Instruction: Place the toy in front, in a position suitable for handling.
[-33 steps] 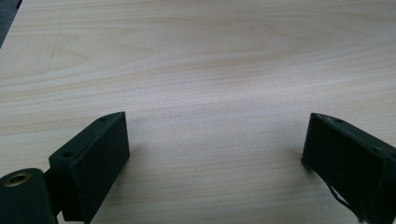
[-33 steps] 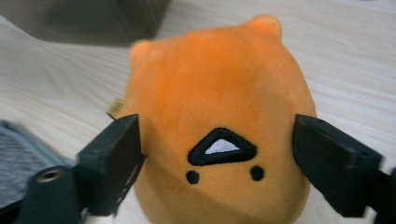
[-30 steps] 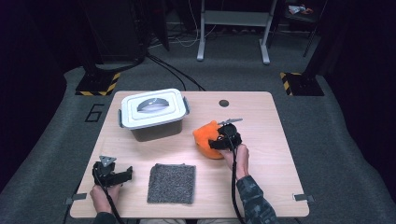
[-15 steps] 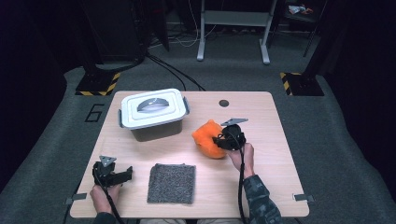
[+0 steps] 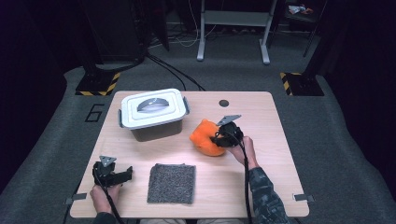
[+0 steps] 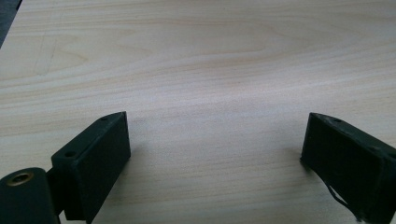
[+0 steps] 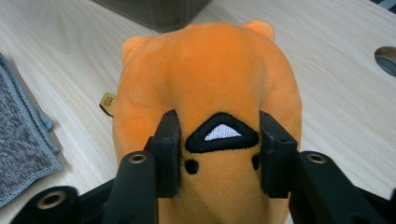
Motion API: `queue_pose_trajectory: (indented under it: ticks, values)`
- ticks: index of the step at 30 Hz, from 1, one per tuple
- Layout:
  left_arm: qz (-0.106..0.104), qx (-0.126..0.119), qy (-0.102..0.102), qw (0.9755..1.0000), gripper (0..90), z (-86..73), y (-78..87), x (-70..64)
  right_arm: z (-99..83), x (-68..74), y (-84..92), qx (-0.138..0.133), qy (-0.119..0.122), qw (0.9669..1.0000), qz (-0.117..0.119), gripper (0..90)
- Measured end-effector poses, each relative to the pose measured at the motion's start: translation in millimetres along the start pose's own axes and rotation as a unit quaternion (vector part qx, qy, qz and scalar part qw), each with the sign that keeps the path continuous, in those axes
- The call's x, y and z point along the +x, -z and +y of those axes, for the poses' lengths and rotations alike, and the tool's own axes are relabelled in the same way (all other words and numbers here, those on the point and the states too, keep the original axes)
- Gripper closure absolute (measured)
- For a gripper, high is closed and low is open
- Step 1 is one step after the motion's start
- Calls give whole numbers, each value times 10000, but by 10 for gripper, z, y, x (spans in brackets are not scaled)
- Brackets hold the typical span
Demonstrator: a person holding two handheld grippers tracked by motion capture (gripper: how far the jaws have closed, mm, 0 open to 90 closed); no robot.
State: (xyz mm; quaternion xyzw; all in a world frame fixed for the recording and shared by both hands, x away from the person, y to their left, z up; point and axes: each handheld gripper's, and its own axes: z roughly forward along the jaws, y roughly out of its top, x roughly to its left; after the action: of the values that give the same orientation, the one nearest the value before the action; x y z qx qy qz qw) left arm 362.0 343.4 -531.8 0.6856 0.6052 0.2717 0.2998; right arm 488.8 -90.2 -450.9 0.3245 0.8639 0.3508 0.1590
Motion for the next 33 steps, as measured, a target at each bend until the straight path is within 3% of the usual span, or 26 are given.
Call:
queue_pose_trajectory:
  ticks: [3, 4, 5, 6, 11, 15, 16, 18, 20, 21, 23, 24, 25, 26, 27, 30, 33]
  values:
    - [-1, 0, -1, 10000, 73, 0, 0, 0, -15, -19, 2, 1, -96, 10000, -12, 471]
    - [-2, 16, 11, 10000, 73, 0, 2, -2, -19, -24, 27, -58, -167, 9998, -91, 346]
    - [-2, 16, 11, 10000, 73, 0, 2, -2, -19, -24, 27, -58, -167, 9998, -91, 346]
    - [-1, 17, 11, 10000, 73, 0, 3, -3, -10, -13, 95, -202, -275, 9994, -110, 269]
    - [4, 16, 7, 10000, 72, 0, 2, -3, -14, -10, 299, -472, -358, 9980, -202, 144]
    - [8, 5, -1, 10000, 69, 1, -1, 0, -110, -19, 450, -571, -561, 9965, -227, 113]
    - [8, 8, -2, 10000, 69, 1, 0, 0, -174, -24, 504, -548, -635, 9962, -219, 101]
    - [33, 54, -26, 10000, 41, 5, 1, -9, -413, -32, 609, -479, -882, 9939, -452, 99]
    - [29, 43, -56, 10000, 30, 4, 3, -19, -515, -36, 632, -433, -943, 9932, -526, 96]
    - [0, 26, -86, 10000, 12, 4, 4, -19, -766, -46, 670, -263, -1145, 9911, -620, 89]
    - [-49, -28, -59, 10000, 11, 2, 8, -12, -851, -51, 680, -232, -1237, 9901, -621, 86]
    - [-77, -91, -15, 9999, 7, -2, 15, 2, -1097, -62, 716, -187, -1430, 9868, -742, 81]
    - [-77, -91, -15, 9999, 1, -2, 15, 2, -1097, -62, 716, -187, -1430, 9868, -742, 81]
    - [-132, -108, 28, 9999, 0, -2, 17, 8, -1268, -63, 745, -168, -1630, 9831, -816, 82]
    - [-182, -110, 31, 9998, 0, -1, 23, 10, -1355, -65, 755, -153, -1685, 9819, -853, 80]
    - [-335, -146, 23, 9993, 0, -8, 52, -34, -1559, -77, 792, -94, -1860, 9779, -953, 74]
    - [-468, -147, -84, 9988, 0, 0, 103, -100, -1624, -86, 824, -104, -1905, 9765, -1004, 81]
